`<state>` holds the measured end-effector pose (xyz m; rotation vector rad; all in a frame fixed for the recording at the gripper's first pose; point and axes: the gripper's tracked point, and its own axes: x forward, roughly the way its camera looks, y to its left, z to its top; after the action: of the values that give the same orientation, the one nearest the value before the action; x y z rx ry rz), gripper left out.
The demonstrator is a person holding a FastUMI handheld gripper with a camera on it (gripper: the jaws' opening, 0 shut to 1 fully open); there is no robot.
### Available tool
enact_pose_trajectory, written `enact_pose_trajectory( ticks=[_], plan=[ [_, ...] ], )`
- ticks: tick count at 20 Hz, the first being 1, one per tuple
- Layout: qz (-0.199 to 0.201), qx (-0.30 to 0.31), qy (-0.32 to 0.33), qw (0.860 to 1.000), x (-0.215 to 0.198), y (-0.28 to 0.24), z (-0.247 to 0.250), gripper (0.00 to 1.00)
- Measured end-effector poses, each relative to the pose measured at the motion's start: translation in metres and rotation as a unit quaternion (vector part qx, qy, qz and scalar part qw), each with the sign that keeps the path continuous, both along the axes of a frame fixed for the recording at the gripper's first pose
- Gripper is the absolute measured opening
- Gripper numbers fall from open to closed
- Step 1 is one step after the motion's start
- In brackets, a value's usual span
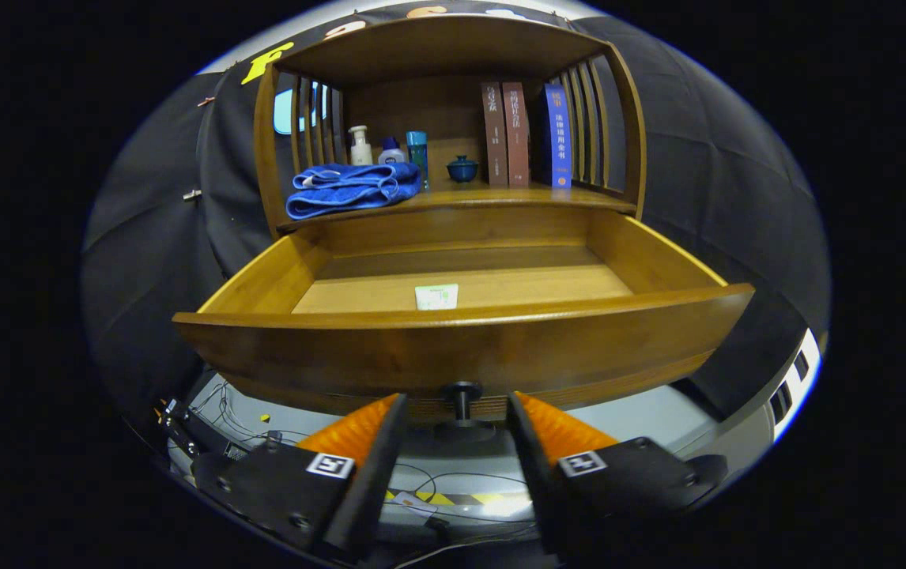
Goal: Pull open the drawer, take out the items inside it, and place them on the countertop above the cabinet.
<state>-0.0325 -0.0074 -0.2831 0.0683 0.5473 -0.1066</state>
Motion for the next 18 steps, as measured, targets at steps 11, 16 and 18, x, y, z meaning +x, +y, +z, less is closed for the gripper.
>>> enact_pose_trajectory(
  ticks=[11, 16, 18],
  plan=[
    [0.023, 0.018, 0.008, 1.0, 0.087, 0.013, 0.088, 1.0],
    [0.019, 0.028, 0.106, 0.994, 0.138, 0.015, 0.04, 1.0],
    [0.024, 0.028, 0.158, 0.987, 0.142, 0.014, 0.015, 1.0]
  ],
)
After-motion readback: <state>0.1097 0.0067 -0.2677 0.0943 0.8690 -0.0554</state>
